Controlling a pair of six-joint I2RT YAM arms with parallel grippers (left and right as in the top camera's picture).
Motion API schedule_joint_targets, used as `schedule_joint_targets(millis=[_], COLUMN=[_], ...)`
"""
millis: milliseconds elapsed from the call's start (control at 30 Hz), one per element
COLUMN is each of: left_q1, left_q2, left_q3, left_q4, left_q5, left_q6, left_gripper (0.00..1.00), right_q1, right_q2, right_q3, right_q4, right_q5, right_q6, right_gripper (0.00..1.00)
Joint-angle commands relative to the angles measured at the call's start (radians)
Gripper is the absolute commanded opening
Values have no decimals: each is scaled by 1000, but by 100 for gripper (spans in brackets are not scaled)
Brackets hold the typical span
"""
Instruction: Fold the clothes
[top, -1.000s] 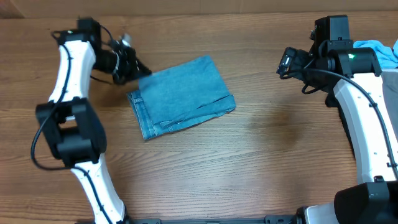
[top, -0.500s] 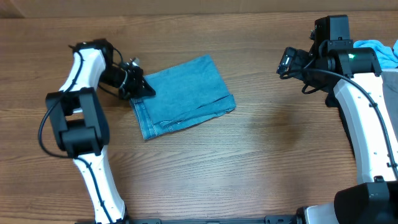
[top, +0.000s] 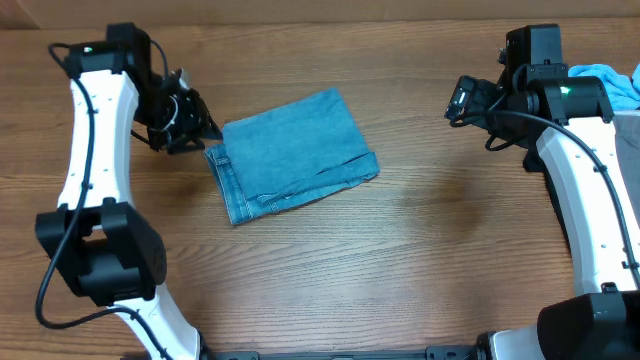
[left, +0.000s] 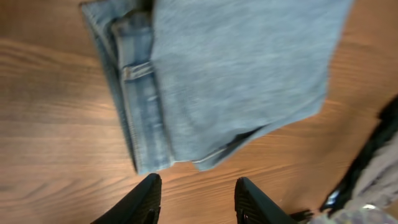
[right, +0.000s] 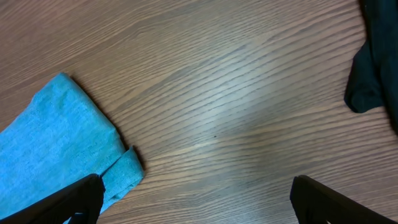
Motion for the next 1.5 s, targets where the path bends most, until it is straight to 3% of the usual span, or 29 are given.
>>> schedule_joint_targets(millis=[0,67,133,167,400,467,567,867,1100,1300,1467], left_q1=[-49,-61,-72,-73,-102,-110,-111,-121,-192,-241,-248], left_q2=[14,14,14,14,14,14,14,34,180,343,365], left_q3=[-16,-16,-16,-16,-16,-16,-16,-18,-18,-18,-18], left_q4=[-3,-1,11,16,28,42,82,348,457,451,339], left_q5=[-121,-159,-195,-195,-257,-322,-346,-350,-369,-542,-553], left_q6=[2,1,1,1,1,2,37,254,373,414,344], left_gripper=[45,50,70,72,75,76,79,79,81,81,70], right_q1=[-2,-2,-2,-2,-2,-2,-2,-2,-2,-2,-2], right_q2=[-2,-2,-2,-2,-2,-2,-2,-2,-2,-2,-2], right_q3=[-6,-6,-6,-6,-6,-6,-6,-6,-6,-6,-6], right_q4=[4,4,4,4,19,131,152,97,97,97,97], right_q5=[6,6,6,6,6,8,-23,-43,-43,-43,-43], right_q6=[-4,-4,-4,-4,-4,-8,-6,-7,-7,-7,-7], right_gripper=[100,100,100,100,100,100,100,100,100,100,100])
